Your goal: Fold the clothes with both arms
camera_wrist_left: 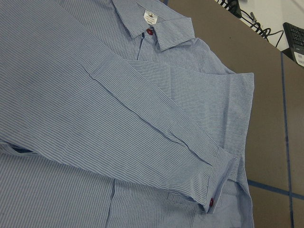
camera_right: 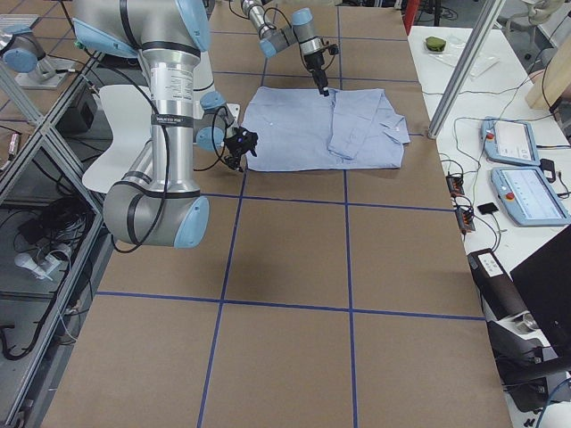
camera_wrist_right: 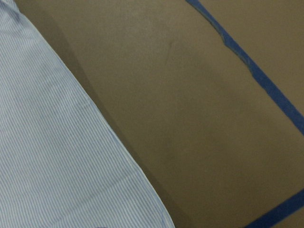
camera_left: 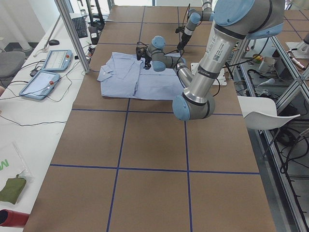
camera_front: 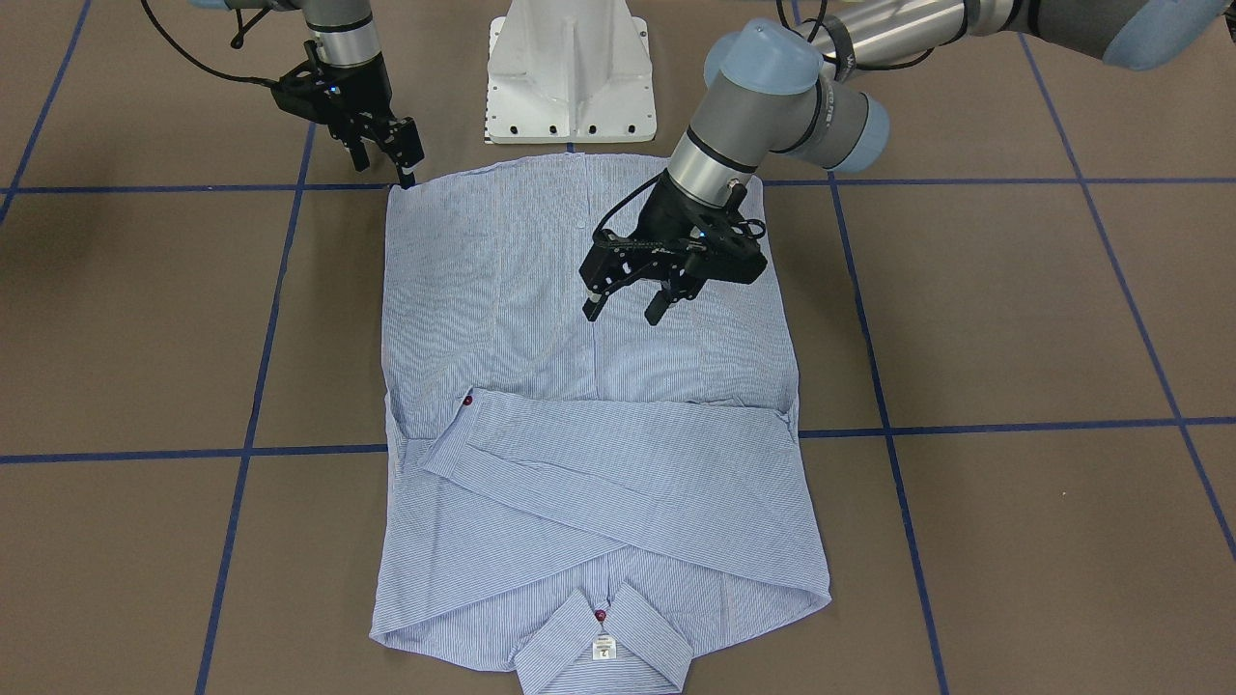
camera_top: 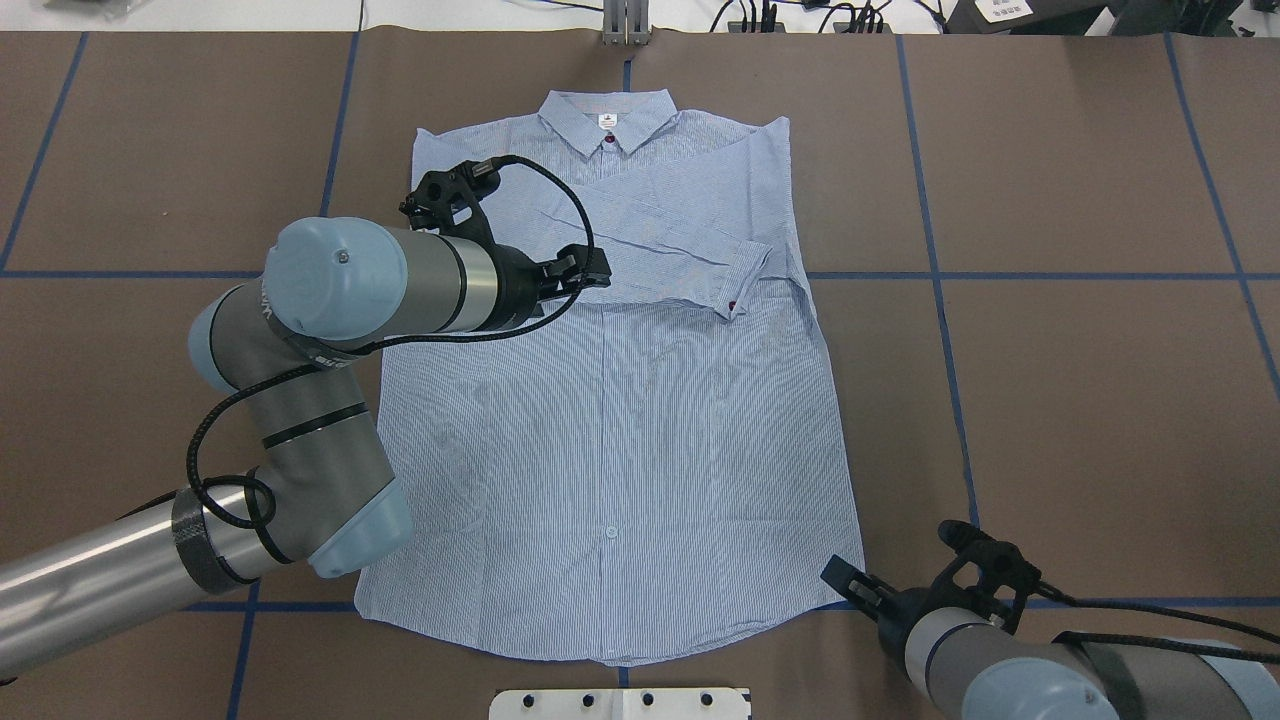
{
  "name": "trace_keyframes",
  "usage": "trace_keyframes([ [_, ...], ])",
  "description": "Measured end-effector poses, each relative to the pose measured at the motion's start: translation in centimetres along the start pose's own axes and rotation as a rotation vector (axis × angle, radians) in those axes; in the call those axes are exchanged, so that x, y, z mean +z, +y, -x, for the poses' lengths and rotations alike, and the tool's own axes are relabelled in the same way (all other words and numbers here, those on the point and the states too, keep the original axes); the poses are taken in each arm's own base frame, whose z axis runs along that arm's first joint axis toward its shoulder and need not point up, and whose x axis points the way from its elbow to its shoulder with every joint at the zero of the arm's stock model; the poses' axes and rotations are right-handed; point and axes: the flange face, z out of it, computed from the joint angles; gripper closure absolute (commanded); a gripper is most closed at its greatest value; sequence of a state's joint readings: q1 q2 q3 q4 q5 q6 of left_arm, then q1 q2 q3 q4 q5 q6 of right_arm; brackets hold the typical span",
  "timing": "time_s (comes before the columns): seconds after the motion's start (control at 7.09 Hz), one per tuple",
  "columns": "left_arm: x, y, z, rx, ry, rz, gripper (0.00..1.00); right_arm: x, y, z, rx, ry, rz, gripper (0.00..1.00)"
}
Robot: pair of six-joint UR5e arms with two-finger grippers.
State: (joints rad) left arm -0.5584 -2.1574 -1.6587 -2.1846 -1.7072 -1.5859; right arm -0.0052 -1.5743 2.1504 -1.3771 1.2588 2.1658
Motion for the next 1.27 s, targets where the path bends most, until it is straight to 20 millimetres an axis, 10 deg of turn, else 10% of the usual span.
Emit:
trace_keyframes([
  [1.27, 0.4, 0.1, 1.3, -0.005, -0.020, 0.001, 0.10, 1.6, 1.1, 1.4, -0.012, 0.047, -0.050, 0.42],
])
